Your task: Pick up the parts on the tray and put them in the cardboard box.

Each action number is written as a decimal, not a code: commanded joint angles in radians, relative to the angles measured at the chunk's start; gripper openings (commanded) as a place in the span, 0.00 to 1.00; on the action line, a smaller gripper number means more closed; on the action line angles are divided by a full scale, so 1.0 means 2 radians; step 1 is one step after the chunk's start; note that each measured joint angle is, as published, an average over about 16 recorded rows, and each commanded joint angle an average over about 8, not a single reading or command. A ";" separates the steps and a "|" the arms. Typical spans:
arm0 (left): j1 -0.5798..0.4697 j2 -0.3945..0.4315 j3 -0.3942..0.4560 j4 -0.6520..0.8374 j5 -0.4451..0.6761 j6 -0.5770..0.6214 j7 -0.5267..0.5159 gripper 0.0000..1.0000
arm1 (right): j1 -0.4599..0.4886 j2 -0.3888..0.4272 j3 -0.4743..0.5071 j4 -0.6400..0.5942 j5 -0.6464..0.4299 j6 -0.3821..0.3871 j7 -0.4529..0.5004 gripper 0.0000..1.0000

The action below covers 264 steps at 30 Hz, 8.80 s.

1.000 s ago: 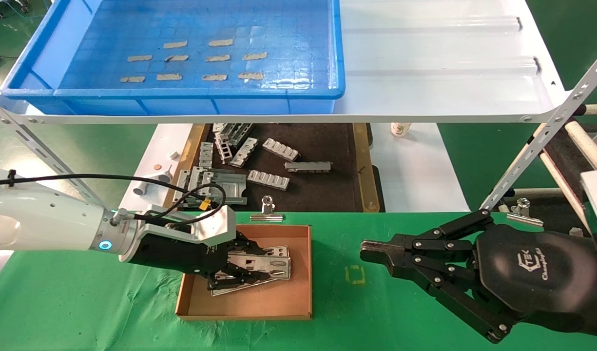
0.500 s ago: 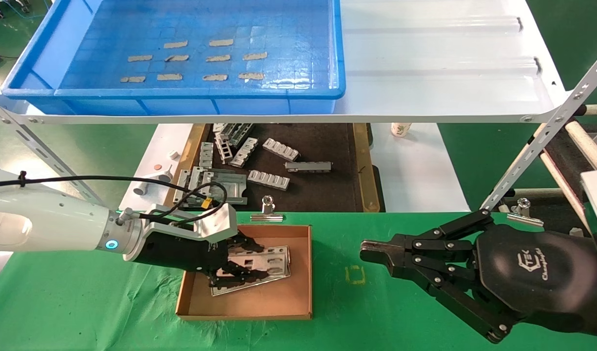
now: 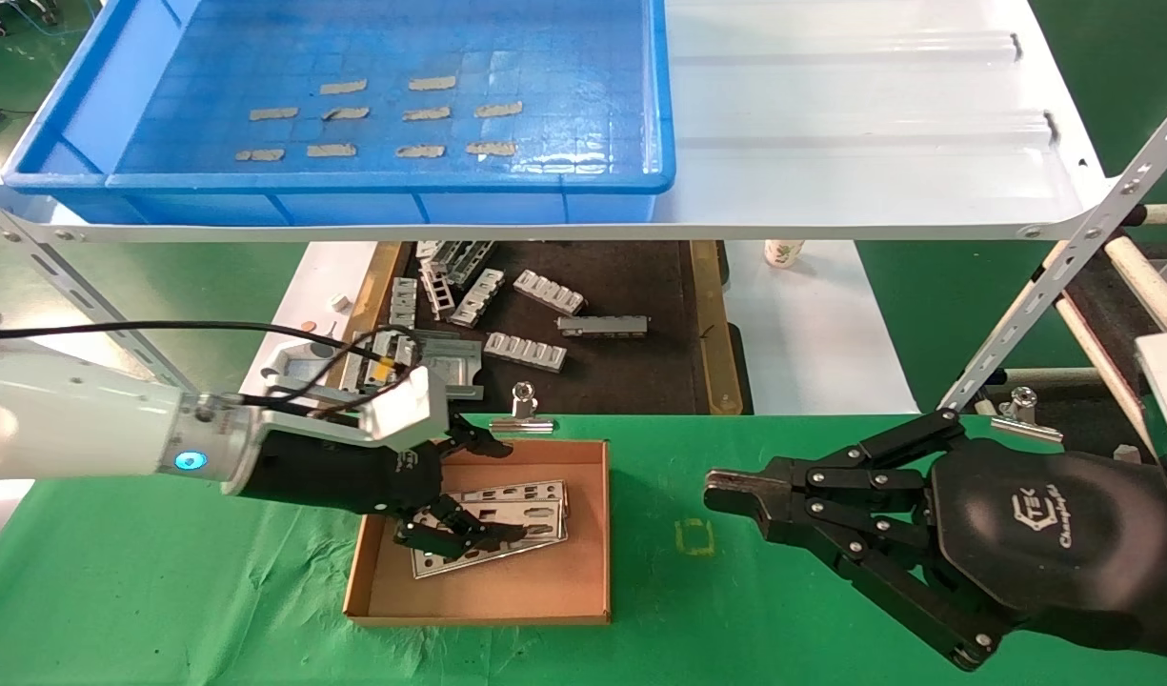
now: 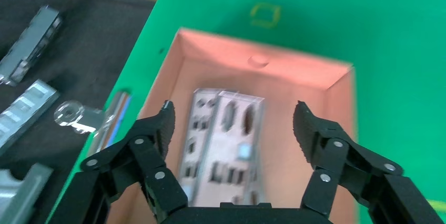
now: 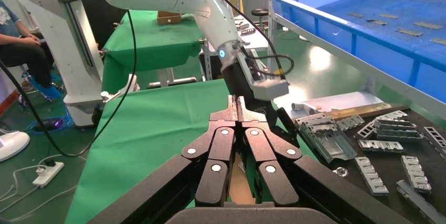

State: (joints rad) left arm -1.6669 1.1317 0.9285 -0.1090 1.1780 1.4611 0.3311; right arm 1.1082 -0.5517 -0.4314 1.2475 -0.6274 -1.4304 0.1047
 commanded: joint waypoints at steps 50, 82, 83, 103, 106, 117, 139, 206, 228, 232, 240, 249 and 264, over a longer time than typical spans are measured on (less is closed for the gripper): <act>0.238 -0.210 -0.263 -0.472 -0.182 0.017 -0.210 1.00 | 0.000 0.000 0.000 0.000 0.000 0.000 0.000 1.00; 0.299 -0.263 -0.328 -0.594 -0.226 0.018 -0.261 1.00 | 0.000 0.000 0.000 0.000 0.000 0.000 0.000 1.00; 0.299 -0.263 -0.328 -0.593 -0.226 0.018 -0.261 1.00 | 0.000 0.000 0.000 0.000 0.000 0.000 0.000 1.00; 0.297 -0.261 -0.325 -0.588 -0.224 0.017 -0.259 1.00 | 0.000 0.000 0.000 0.000 0.000 0.000 0.000 1.00; 0.296 -0.260 -0.325 -0.588 -0.224 0.017 -0.259 1.00 | 0.000 0.000 0.000 0.000 0.000 0.000 0.000 1.00; 0.296 -0.260 -0.324 -0.587 -0.223 0.017 -0.259 1.00 | 0.000 0.000 0.000 0.000 0.000 0.000 0.000 1.00; 0.296 -0.260 -0.324 -0.587 -0.223 0.017 -0.259 1.00 | 0.000 0.000 0.000 0.000 0.000 0.000 0.000 1.00; 0.296 -0.260 -0.324 -0.587 -0.224 0.017 -0.259 1.00 | 0.000 0.000 0.000 0.000 0.000 0.000 0.000 1.00; 0.296 -0.260 -0.324 -0.587 -0.224 0.017 -0.259 1.00 | 0.000 0.000 0.000 0.000 0.000 0.000 0.000 1.00; 0.296 -0.260 -0.324 -0.587 -0.224 0.017 -0.259 1.00 | 0.000 0.000 0.000 0.000 0.000 0.000 0.000 1.00; 0.296 -0.260 -0.324 -0.587 -0.224 0.017 -0.259 1.00 | 0.000 0.000 0.000 0.000 0.000 0.000 0.000 1.00; 0.296 -0.260 -0.324 -0.587 -0.224 0.017 -0.259 1.00 | 0.000 0.000 0.000 0.000 0.000 0.000 0.000 1.00; 0.296 -0.260 -0.324 -0.587 -0.224 0.017 -0.259 1.00 | 0.000 0.000 0.000 0.000 0.000 0.000 0.000 1.00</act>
State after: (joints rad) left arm -1.0752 0.6119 0.2806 -1.2820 0.7310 1.4953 -0.1868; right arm 1.1080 -0.5517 -0.4313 1.2471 -0.6271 -1.4302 0.1046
